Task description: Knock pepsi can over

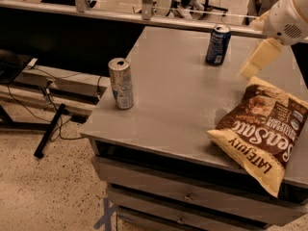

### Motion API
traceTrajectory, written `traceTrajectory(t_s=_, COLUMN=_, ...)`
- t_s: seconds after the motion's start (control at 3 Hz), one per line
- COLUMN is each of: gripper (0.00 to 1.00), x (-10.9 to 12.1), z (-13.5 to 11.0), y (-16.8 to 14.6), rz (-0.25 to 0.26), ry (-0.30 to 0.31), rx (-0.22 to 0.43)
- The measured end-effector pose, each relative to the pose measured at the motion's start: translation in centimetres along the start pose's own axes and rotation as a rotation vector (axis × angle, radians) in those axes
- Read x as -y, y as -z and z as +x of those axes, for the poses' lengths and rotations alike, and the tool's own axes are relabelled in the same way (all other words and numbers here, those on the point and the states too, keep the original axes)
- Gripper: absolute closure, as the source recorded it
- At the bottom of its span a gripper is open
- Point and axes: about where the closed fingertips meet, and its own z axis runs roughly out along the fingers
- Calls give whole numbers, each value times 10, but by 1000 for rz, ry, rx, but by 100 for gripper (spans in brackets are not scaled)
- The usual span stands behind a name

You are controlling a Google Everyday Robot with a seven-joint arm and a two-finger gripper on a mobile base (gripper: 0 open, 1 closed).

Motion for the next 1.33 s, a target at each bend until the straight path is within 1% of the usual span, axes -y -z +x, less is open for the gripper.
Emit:
traceTrajectory(t_s=0.33, gripper=0, x=75, z=-10, y=-53, rz=48, ry=-127, rx=109)
traceTrajectory(t_s=0.67, gripper=0, x=112, z=-15, y=-74, rz=81, ry=-217, rx=168)
traceTrajectory(t_s=1.0, gripper=0, x=125, z=-24, y=-91, rz=54, ry=-312, rx=240)
traceTrajectory(t_s=1.33, gripper=0, x=128, z=-30, y=-111, rz=5, ry=-404, rx=306)
